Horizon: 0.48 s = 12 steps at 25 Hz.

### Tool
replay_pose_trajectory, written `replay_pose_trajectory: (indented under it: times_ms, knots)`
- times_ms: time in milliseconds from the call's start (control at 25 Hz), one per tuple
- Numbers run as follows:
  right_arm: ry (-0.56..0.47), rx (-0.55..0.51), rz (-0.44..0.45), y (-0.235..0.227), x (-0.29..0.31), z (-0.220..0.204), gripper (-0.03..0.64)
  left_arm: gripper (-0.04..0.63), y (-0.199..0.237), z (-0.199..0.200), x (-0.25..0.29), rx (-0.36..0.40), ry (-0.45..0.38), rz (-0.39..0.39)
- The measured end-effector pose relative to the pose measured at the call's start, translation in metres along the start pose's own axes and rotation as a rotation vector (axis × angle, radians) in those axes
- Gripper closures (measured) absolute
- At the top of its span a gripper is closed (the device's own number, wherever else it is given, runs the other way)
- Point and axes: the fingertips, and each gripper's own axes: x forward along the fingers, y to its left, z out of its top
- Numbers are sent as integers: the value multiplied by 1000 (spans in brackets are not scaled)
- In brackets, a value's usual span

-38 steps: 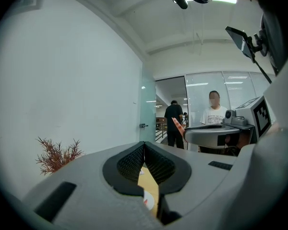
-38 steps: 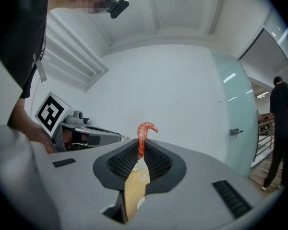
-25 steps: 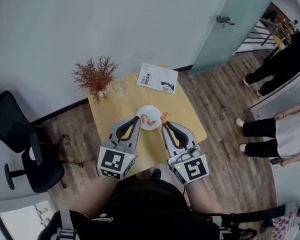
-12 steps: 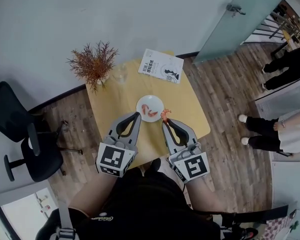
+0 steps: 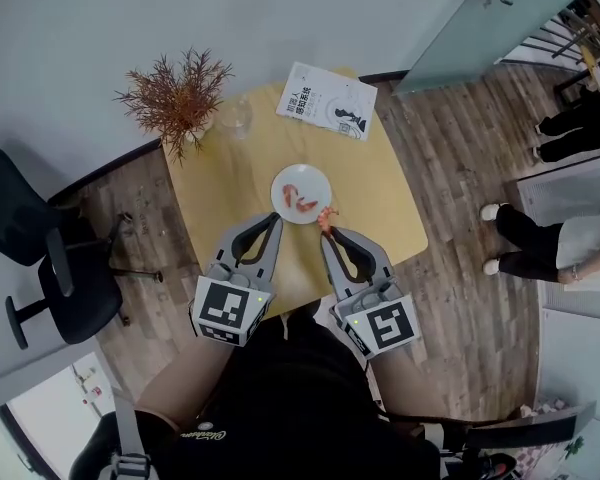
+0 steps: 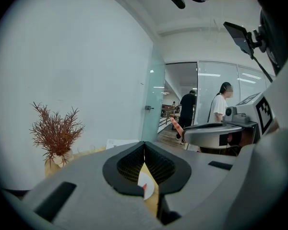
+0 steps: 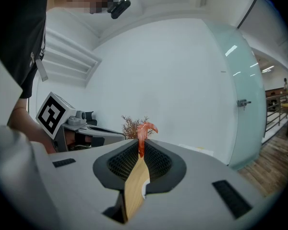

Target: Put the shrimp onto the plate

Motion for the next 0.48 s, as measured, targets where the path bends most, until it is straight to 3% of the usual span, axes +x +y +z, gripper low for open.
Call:
replay_pose_trajectory:
  times_ms: [480]
  knots:
    - [77,3,7,-24,35,-30,580,591,11,-3,17,-31,12,7]
